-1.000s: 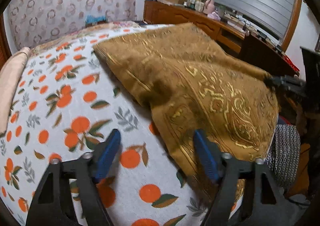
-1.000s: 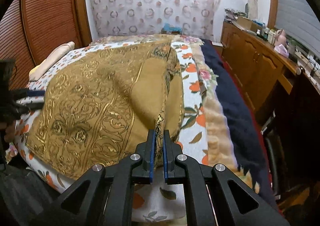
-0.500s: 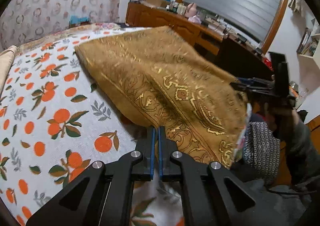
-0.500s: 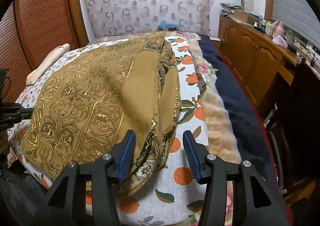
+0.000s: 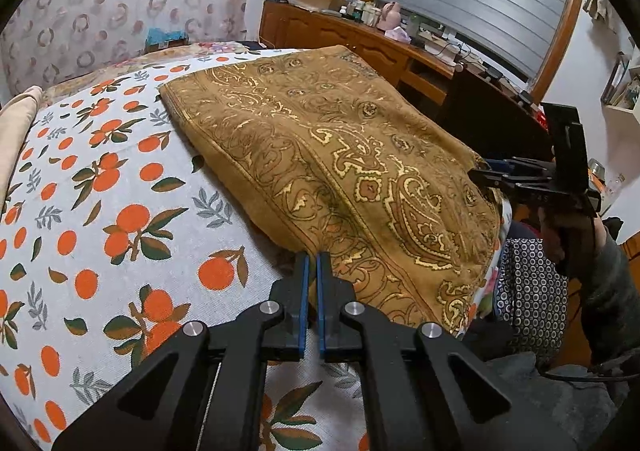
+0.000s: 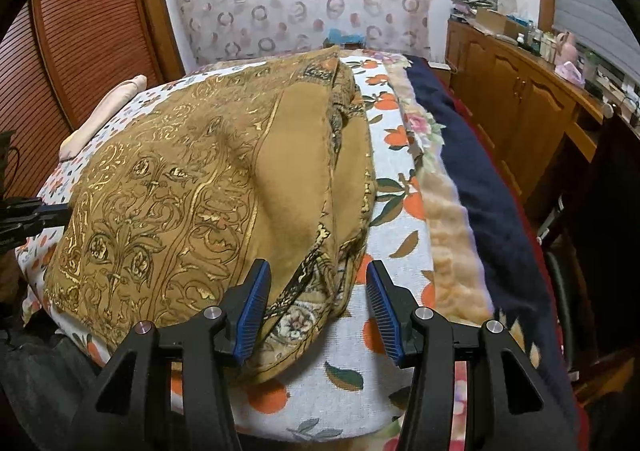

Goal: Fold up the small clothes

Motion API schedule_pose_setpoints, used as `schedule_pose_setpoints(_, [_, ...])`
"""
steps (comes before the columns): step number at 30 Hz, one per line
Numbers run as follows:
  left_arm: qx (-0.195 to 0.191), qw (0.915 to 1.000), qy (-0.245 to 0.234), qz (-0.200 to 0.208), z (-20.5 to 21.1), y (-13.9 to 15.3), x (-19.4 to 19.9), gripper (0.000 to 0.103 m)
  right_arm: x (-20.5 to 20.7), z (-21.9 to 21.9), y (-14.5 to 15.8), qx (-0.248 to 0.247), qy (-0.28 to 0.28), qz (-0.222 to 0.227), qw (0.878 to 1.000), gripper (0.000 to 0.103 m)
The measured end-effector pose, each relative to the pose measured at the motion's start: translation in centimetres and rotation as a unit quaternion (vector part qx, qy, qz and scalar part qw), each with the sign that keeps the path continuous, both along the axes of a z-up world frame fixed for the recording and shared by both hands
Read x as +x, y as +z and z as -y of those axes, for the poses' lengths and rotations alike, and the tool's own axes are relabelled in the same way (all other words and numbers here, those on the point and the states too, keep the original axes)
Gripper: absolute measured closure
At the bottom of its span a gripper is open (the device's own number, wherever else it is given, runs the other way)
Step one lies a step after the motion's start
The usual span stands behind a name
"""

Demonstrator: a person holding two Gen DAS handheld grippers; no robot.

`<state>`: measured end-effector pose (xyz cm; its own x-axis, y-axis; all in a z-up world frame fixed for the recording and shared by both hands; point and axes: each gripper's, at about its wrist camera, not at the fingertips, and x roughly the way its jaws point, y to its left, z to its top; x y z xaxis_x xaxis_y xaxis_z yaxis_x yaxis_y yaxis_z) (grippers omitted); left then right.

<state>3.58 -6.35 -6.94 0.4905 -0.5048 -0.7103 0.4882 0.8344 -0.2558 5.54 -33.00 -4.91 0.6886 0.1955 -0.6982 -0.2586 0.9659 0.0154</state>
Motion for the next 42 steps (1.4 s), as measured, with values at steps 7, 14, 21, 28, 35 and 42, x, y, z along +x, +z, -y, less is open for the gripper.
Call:
schedule_pose_setpoints(7, [0.006,0.9997,0.015,-0.018,0.0,-0.7,0.7,0.091,0.1,-0.6,-0.1,-0.007,0.016,-0.003,1.0,0.051])
schedule_pose_setpoints(14, [0.008,0.9995,0.018,-0.024,-0.2,-1.3,0.8,0.065,-0.2,-0.6,-0.3,0.005,0.036,-0.008,0.999,0.076])
schedule_pose_setpoints(21, [-0.002,0.9995,0.015,-0.027,-0.4,-1.3,0.7,0.062,-0.5,-0.6,-0.2,0.023,0.039,0.002,0.999,0.092])
schedule_pose_setpoints(28, [-0.023,0.9993,-0.021,-0.022,0.2,-0.9,0.3,0.099,-1.6,-0.1,1.7,0.071,0.051,0.048,0.995,0.094])
schedule_pose_setpoints(35, [-0.06,0.9973,-0.007,0.042,-1.1,4.3,0.8,0.099,-1.2,-0.2,4.7,0.079,0.06,0.097,0.99,0.094])
schedule_pose_setpoints(42, [-0.081,0.9941,0.022,0.069,-2.1,7.1,5.3,0.099,2.6,-0.4,7.6,0.11,0.048,0.136,0.983,0.095])
